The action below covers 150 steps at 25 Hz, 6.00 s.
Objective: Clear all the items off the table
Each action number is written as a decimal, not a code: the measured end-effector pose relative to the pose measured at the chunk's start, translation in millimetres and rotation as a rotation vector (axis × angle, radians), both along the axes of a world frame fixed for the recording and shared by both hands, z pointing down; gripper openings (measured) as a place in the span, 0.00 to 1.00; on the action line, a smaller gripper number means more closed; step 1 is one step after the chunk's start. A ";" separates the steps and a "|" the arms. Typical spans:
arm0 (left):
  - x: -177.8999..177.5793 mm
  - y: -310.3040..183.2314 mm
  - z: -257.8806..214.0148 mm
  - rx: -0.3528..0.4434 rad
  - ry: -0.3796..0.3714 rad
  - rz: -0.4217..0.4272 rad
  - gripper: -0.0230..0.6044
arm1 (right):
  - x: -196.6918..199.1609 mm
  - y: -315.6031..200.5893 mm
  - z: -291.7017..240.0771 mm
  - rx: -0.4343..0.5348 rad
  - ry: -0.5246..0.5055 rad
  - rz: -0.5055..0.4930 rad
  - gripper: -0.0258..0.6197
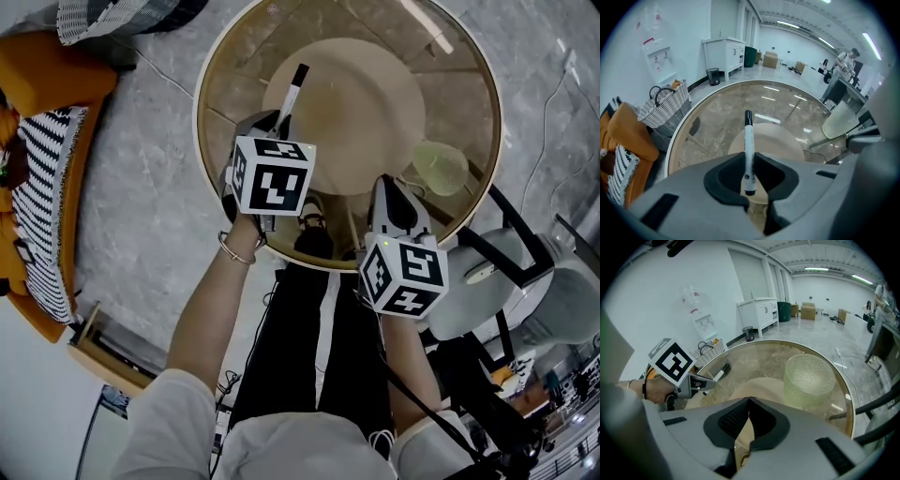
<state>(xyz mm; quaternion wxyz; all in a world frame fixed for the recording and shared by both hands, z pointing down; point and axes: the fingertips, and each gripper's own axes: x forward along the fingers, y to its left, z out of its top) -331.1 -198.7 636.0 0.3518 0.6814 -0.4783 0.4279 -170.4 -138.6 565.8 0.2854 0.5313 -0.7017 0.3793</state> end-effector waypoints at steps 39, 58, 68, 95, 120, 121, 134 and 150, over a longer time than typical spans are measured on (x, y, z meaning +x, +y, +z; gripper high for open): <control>391.2 220.1 -169.1 0.063 0.197 0.581 0.15 | 331.2 224.2 -100.5 0.059 0.028 0.679 0.08; 568.8 351.9 -103.1 -0.065 0.197 0.830 0.15 | 476.0 365.8 -47.2 -0.015 0.026 0.966 0.08; 594.5 369.0 -30.9 -0.101 0.147 0.837 0.15 | 502.3 387.1 15.8 -0.063 0.000 1.016 0.08; 568.1 346.2 -42.3 -0.069 0.137 0.683 0.20 | 488.3 362.3 3.7 -0.072 0.003 0.909 0.08; 169.9 151.4 -148.5 0.154 0.125 -0.115 0.05 | 162.9 102.4 -91.7 0.074 0.018 0.096 0.08; 162.8 149.3 -146.5 0.153 0.128 -0.132 0.05 | 156.1 97.8 -92.0 0.074 0.024 0.075 0.08; 146.7 143.1 -122.4 0.151 0.159 -0.126 0.05 | 141.6 90.6 -69.3 0.038 0.050 0.093 0.08; 205.2 58.1 -118.9 0.172 0.269 -0.004 0.20 | 180.6 70.4 -42.4 0.000 0.038 0.238 0.08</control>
